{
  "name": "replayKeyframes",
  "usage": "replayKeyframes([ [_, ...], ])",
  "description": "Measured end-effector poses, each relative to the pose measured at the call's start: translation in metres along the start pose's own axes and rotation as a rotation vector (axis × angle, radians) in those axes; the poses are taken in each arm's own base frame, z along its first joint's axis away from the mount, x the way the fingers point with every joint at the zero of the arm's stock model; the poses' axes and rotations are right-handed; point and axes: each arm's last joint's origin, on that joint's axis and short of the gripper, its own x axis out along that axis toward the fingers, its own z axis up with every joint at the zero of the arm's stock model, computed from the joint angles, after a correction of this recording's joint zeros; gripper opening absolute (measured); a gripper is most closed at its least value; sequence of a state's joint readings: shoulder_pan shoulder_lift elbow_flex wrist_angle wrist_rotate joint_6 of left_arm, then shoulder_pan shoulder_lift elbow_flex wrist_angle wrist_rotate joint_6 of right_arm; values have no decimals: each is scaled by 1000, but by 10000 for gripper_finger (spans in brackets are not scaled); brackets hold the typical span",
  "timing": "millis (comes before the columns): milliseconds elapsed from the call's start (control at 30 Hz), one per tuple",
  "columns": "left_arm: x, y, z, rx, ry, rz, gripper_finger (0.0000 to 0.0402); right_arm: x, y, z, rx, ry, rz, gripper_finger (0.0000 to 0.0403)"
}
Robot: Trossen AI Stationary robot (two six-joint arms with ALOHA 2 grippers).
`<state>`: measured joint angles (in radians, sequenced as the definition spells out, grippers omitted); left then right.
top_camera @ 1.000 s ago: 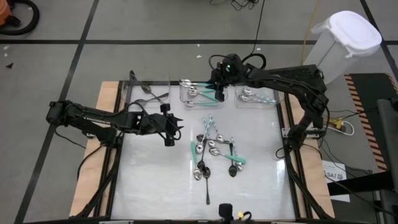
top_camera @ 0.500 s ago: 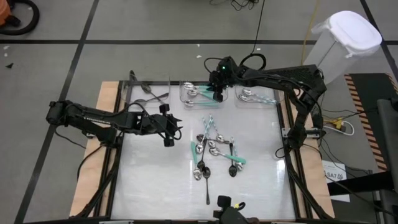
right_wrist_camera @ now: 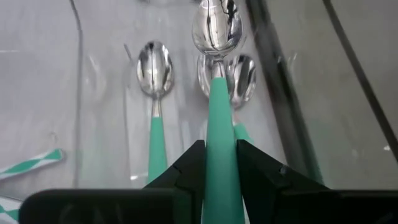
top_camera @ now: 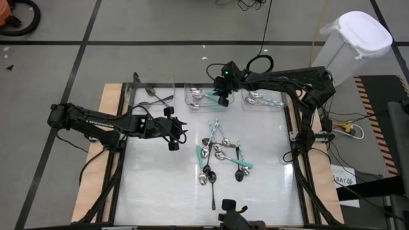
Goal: Sort silverware by color (type)
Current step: Put the green spoon into the center transparent bin
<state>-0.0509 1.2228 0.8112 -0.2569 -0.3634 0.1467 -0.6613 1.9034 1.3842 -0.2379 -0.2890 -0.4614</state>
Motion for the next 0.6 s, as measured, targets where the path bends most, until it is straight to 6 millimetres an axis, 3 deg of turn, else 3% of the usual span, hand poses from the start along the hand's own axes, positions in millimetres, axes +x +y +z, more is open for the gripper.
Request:
replayKeyframes([
  [600, 0, 0, 0, 1, 0, 0, 131, 9, 0, -6, 10, 24, 8, 77],
])
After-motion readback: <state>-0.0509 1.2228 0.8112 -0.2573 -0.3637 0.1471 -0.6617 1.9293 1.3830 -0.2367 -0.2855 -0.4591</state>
